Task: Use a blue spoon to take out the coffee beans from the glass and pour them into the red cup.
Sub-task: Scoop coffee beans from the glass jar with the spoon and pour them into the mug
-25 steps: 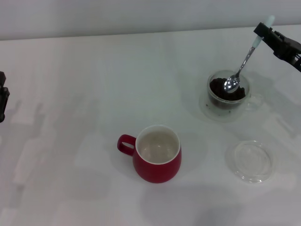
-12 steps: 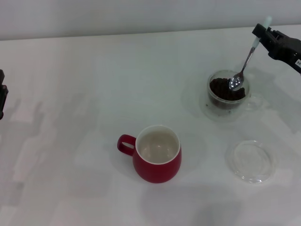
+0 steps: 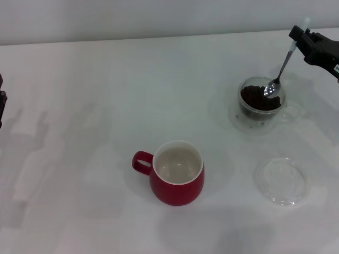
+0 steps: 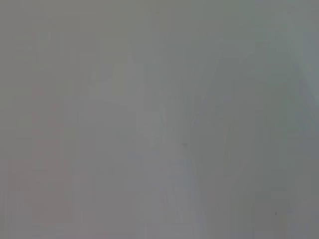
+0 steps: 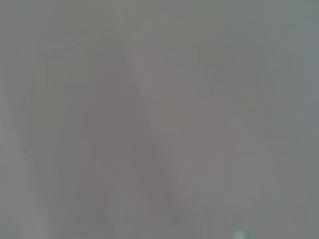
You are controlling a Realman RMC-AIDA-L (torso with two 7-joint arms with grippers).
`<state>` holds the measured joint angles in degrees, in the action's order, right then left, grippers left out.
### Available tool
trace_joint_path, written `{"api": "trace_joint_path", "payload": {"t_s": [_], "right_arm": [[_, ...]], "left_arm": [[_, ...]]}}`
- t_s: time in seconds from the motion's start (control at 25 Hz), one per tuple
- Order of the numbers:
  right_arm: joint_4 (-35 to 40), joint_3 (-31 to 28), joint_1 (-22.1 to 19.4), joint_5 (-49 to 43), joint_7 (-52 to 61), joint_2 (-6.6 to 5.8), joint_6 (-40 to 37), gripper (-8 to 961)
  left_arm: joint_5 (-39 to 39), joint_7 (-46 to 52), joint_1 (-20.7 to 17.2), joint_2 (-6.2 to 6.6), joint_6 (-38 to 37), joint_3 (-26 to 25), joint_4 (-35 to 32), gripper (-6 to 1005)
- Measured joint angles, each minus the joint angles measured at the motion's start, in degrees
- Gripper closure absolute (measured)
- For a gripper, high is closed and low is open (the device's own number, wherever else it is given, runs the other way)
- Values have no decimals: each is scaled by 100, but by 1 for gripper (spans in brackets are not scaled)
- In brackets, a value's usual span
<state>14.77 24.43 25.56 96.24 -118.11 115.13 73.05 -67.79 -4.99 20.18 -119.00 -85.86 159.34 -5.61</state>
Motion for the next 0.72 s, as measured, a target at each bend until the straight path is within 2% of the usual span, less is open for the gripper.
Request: {"api": "trace_joint_path", "payload": {"t_s": [0.48,0.72], "right_arm": [[-276,4,-20,135,102,10,-13,805],[-290,30,-50,142,537,0,-47,806]], "left_arm": [[-16,-2,46,-2,14,-9,146,438],[-15,-2,72,0,17,-9,153,438]]}}
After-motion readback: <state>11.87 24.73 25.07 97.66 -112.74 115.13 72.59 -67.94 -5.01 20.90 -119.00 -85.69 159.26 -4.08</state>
